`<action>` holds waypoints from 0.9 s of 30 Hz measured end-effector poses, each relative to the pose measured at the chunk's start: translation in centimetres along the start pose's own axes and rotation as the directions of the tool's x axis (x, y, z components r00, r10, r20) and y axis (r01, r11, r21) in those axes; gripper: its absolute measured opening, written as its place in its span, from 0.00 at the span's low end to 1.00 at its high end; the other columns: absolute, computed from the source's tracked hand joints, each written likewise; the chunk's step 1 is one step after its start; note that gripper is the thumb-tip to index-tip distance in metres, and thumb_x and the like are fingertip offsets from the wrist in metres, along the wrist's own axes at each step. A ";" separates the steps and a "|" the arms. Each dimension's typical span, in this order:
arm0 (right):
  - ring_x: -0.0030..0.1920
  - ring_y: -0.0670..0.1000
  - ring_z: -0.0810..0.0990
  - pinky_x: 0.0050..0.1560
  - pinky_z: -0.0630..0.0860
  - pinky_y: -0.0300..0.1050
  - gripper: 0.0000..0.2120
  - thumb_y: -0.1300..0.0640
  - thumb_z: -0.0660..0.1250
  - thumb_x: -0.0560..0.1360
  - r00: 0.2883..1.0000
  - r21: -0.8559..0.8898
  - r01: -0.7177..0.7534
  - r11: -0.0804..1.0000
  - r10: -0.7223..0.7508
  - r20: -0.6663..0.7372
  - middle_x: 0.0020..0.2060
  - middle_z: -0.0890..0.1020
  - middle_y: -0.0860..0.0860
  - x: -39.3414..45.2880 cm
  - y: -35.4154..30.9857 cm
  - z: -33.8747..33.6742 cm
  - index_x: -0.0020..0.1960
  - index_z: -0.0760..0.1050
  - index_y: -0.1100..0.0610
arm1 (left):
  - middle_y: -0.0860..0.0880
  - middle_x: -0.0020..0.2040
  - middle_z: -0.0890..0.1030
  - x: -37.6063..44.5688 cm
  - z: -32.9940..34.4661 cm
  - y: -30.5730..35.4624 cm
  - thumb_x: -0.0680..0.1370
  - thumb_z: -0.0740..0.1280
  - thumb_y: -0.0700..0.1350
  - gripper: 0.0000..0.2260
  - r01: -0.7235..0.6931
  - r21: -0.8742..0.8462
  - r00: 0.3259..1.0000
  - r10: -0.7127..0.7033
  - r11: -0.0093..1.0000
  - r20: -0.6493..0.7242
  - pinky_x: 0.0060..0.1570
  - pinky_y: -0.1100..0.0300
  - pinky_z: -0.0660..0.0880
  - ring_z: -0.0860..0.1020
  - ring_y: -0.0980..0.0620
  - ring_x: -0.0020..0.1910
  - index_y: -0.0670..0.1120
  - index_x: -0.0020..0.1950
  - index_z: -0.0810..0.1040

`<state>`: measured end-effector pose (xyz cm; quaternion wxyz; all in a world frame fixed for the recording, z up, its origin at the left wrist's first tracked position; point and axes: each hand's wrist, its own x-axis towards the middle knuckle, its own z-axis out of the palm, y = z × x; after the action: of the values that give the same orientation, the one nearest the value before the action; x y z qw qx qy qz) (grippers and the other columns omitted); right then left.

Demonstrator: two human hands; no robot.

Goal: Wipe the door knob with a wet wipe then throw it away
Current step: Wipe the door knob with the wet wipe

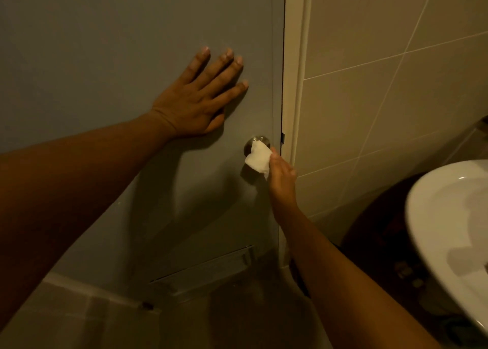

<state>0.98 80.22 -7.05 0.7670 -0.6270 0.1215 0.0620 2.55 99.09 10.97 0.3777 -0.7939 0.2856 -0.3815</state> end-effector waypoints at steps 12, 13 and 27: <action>0.69 0.55 0.66 0.67 0.71 0.52 0.23 0.47 0.64 0.78 0.693 -0.643 0.705 0.300 -0.484 0.534 0.71 0.63 0.54 0.3 -1.7 -2.7 0.72 0.66 0.45 | 0.37 0.77 0.60 -0.1 0.1 -0.1 0.79 0.55 0.54 0.29 -0.017 -0.004 1.000 0.017 1.000 0.008 0.74 0.42 0.43 0.59 0.36 0.76 0.45 0.79 0.57; 0.68 0.54 0.67 0.67 0.70 0.49 0.23 0.48 0.64 0.78 0.685 -0.631 0.716 0.300 -0.479 0.549 0.71 0.64 0.54 0.4 -1.9 -2.7 0.72 0.67 0.46 | 0.37 0.77 0.60 -0.1 0.1 -0.1 0.79 0.54 0.54 0.29 -0.017 -0.003 1.000 0.017 1.000 0.012 0.74 0.42 0.43 0.59 0.36 0.76 0.45 0.79 0.56; 0.50 0.50 0.82 0.40 0.83 0.40 0.22 0.51 0.60 0.81 0.905 -0.234 0.375 0.897 -0.299 0.303 0.61 0.75 0.52 -0.5 -1.2 -1.8 0.73 0.59 0.46 | 0.36 0.77 0.60 0.0 0.1 -0.2 0.79 0.53 0.54 0.29 -0.021 -0.013 1.000 0.021 1.000 0.014 0.74 0.42 0.43 0.60 0.35 0.76 0.45 0.79 0.56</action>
<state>0.62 78.28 -6.15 0.6759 -0.7295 -0.1018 0.0254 2.65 99.22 11.11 0.3786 -0.7959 0.2936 -0.3701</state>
